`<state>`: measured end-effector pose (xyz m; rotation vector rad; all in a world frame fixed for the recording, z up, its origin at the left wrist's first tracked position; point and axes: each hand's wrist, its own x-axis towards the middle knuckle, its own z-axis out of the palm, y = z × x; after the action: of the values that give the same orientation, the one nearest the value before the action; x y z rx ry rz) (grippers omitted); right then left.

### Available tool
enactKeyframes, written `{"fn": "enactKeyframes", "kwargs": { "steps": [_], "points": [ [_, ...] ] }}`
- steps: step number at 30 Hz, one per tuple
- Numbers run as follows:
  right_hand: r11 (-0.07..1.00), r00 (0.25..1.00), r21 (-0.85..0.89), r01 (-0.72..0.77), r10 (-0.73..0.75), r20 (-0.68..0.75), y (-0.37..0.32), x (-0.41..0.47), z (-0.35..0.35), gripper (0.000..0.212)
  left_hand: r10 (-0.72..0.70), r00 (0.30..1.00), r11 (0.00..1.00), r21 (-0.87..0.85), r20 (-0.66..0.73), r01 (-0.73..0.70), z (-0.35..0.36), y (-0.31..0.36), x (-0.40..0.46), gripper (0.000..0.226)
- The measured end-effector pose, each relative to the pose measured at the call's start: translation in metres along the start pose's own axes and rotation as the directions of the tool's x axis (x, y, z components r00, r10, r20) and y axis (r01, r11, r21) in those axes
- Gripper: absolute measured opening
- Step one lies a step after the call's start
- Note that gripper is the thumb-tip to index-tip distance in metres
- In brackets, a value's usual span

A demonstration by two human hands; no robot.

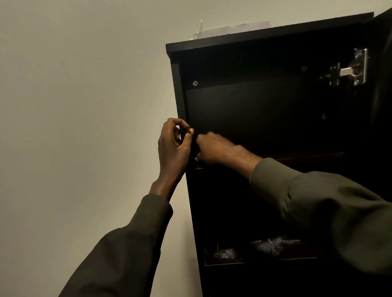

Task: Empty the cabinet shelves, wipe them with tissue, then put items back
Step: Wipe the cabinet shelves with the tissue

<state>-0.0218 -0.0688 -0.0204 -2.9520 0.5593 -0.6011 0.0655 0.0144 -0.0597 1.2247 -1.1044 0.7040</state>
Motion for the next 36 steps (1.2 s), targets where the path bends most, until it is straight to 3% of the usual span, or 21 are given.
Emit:
{"fn": "enactKeyframes", "kwargs": {
  "steps": [4,9,11,14,16,19,21,23,24,25,27,36],
  "points": [
    [0.984,0.990,0.155,-0.084,0.065,0.123,-0.001,0.000,-0.001,0.018,0.011,1.000,1.000,-0.008,-0.003,-0.011,0.002,-0.003,-0.001,0.017],
    [0.969,0.995,0.237,-0.062,0.041,0.091,0.004,-0.011,-0.002,0.029,0.017,1.000,1.000,-0.001,-0.025,-0.017,0.003,-0.004,-0.002,0.017],
    [0.965,0.993,0.263,0.010,-0.040,0.108,0.012,-0.019,-0.007,0.027,0.006,1.000,1.000,0.000,-0.026,-0.006,0.004,-0.004,-0.002,0.016],
    [0.880,0.968,0.468,0.085,-0.185,0.172,0.034,-0.041,-0.027,0.017,0.004,1.000,1.000,0.001,-0.023,-0.004,0.004,-0.002,-0.002,0.015],
    [0.850,0.979,0.516,0.101,-0.178,0.103,0.055,-0.054,-0.042,0.019,0.005,1.000,1.000,0.005,-0.017,-0.005,0.004,-0.001,-0.002,0.015],
    [0.849,0.996,0.526,0.055,-0.012,-0.086,0.096,-0.063,-0.062,0.019,-0.003,1.000,1.000,0.005,-0.006,0.003,0.003,0.000,-0.003,0.015],
    [0.859,0.932,0.511,0.017,0.172,-0.319,0.122,-0.061,-0.069,0.019,-0.007,1.000,1.000,0.005,0.000,0.007,0.003,0.001,-0.003,0.014],
    [0.881,0.706,0.473,-0.018,0.346,-0.618,0.139,-0.057,-0.070,0.026,-0.008,1.000,1.000,0.013,0.001,0.008,0.001,0.002,-0.003,0.015],
    [0.895,0.574,0.447,-0.018,0.375,-0.728,0.144,-0.057,-0.070,0.027,-0.006,1.000,1.000,0.017,0.003,0.006,0.001,0.003,-0.002,0.015],
    [0.912,0.491,0.411,-0.011,0.363,-0.792,0.148,-0.056,-0.071,0.027,-0.003,1.000,1.000,0.023,0.005,0.003,0.001,0.002,-0.002,0.015],
    [0.939,0.451,0.343,-0.008,0.309,-0.837,0.152,-0.054,-0.073,0.031,-0.003,1.000,0.999,0.039,0.005,0.003,0.001,0.001,-0.002,0.015],
    [0.971,0.422,0.236,0.029,0.202,-0.884,0.155,-0.026,-0.090,0.033,-0.017,1.000,0.996,0.086,0.011,0.016,0.001,0.008,-0.001,0.017]
  ]
}}
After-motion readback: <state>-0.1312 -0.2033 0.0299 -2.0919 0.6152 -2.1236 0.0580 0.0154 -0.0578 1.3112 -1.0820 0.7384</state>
